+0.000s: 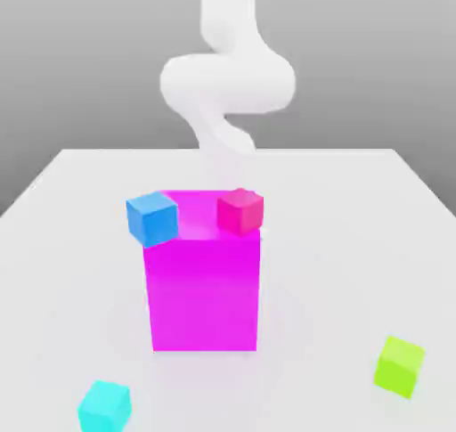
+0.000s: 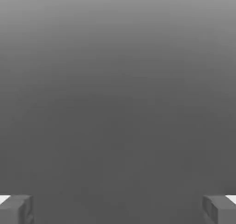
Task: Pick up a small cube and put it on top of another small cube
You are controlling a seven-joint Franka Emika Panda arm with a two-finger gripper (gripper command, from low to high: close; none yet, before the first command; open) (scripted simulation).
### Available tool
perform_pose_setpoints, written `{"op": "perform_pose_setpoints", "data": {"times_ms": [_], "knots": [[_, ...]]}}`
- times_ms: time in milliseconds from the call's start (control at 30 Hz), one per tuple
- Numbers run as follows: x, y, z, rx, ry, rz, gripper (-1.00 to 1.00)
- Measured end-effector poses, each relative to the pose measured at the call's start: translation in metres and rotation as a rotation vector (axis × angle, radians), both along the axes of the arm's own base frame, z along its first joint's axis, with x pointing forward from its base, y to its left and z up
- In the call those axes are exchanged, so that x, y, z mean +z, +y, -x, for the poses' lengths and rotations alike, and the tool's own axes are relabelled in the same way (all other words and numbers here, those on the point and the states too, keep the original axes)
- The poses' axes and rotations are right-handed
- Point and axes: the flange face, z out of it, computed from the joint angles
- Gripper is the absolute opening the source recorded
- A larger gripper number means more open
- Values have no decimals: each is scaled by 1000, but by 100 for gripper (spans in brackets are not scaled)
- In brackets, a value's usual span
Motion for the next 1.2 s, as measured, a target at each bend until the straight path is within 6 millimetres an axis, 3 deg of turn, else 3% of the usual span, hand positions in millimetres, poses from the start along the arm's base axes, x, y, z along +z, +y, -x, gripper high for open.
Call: {"op": "perform_pose_setpoints", "data": {"times_ms": [233, 467, 667, 867, 1033, 1067, 1200], "knots": [[-119, 61, -70, -128, 188, -66, 0], [-248, 121, -95, -248, 365, -118, 0], [-358, 174, -81, -344, 518, -157, 0], [-458, 217, -39, -459, 677, -193, 0], [-525, 227, -29, -484, 710, -202, 0], [-536, 226, -28, -484, 711, -201, -100], [-536, 226, -28, -483, 710, -202, -100]]}}
